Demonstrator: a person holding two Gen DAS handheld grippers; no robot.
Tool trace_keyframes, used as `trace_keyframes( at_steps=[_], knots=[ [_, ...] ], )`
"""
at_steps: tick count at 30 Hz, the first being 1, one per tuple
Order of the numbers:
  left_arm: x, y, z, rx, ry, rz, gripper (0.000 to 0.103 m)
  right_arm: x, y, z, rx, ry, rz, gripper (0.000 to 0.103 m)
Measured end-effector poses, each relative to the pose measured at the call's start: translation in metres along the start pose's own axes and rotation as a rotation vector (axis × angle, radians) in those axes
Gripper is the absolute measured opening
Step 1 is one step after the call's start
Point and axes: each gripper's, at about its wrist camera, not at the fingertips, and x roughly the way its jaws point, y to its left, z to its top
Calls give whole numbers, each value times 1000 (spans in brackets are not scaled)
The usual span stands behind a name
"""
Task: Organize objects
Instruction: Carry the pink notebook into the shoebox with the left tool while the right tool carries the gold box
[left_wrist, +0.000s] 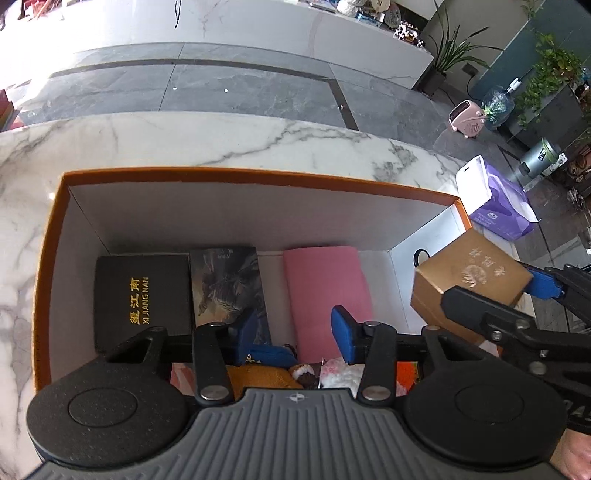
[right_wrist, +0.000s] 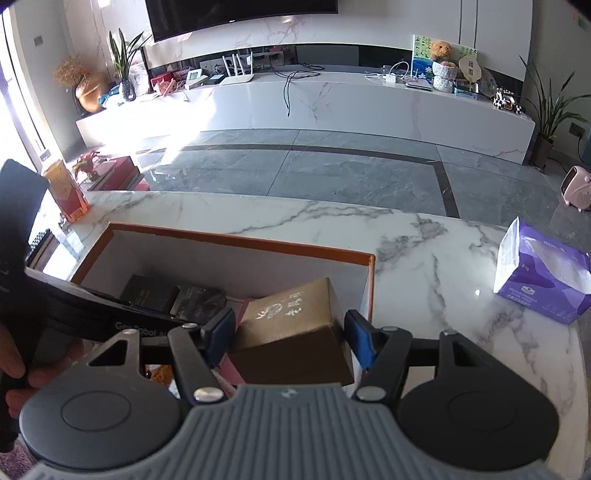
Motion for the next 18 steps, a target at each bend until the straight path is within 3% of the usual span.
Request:
trace_keyframes(
  at_steps=[6, 12, 18],
  knots=[
    [-26, 6, 3, 69, -67, 89, 51, 31, 40, -5, -304, 37, -191, 66],
    [-26, 19, 1, 46, -56, 42, 50, 70, 63, -16, -571, 123, -363, 66],
    [-26, 29, -4, 43, -46, 6, 50, 94, 76, -27, -794, 231, -435, 66]
  ],
)
